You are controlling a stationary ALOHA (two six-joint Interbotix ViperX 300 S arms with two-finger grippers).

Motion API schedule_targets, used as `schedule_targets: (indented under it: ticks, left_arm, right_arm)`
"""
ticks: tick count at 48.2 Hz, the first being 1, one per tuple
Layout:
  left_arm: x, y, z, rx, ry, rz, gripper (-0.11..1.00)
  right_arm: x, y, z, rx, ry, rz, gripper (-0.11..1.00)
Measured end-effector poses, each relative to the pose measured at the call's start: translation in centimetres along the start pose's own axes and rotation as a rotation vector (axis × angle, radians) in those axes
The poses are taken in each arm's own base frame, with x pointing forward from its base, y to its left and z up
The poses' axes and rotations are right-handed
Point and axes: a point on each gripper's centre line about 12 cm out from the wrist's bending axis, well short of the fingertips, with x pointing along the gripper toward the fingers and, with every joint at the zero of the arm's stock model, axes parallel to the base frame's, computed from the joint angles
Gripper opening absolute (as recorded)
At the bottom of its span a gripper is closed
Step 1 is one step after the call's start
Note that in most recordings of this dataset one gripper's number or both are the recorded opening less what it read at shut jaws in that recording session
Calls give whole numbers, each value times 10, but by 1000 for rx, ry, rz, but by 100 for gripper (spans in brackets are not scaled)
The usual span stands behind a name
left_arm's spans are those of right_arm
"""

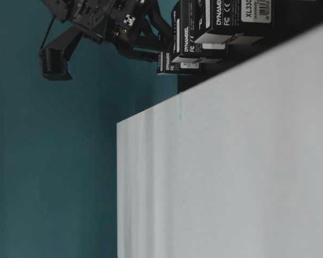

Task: Place the box from the black base onto the white base.
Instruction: 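Lower the right gripper and close it on the top box, then lift the box and carry it left over the white board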

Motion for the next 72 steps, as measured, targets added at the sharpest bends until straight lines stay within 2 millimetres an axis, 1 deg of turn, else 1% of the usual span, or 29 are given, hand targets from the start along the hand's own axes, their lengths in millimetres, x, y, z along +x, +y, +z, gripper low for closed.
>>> schedule_targets:
  ticks: [5,11,19,25,36,44,50,57,61,72]
  left_arm:
    - [0,0,0,0,2,0,-2]
    - [0,0,0,-3,2,0,-2]
    - [0,0,0,-10,2,-2,-2]
    - [0,0,0,-9,2,-1,-2]
    - [0,0,-1,-10,3,-1,-2]
    - [0,0,-1,-9,3,-1,-2]
    - [0,0,-1,-10,3,-1,-2]
    - [0,0,-1,-9,3,-1,-2]
    - [0,0,-1,-9,3,0,-2]
    - [0,0,-1,-9,3,-1,-2]
  right_arm:
    - [1,4,1,-12,5,8,66]
    - [0,5,1,-14,7,15,59]
    - [-6,8,3,-19,9,29,56]
    - [-20,11,10,-34,-7,39,56]
    - [-56,14,40,-66,-57,63,56]
    - [-75,13,59,1,-62,88,56]
    - [-88,13,70,4,-35,99,56]
    - [-97,16,83,-8,-32,117,56]
    - [-100,17,94,-15,-44,119,56]
    - [-101,27,123,-41,-52,151,56]
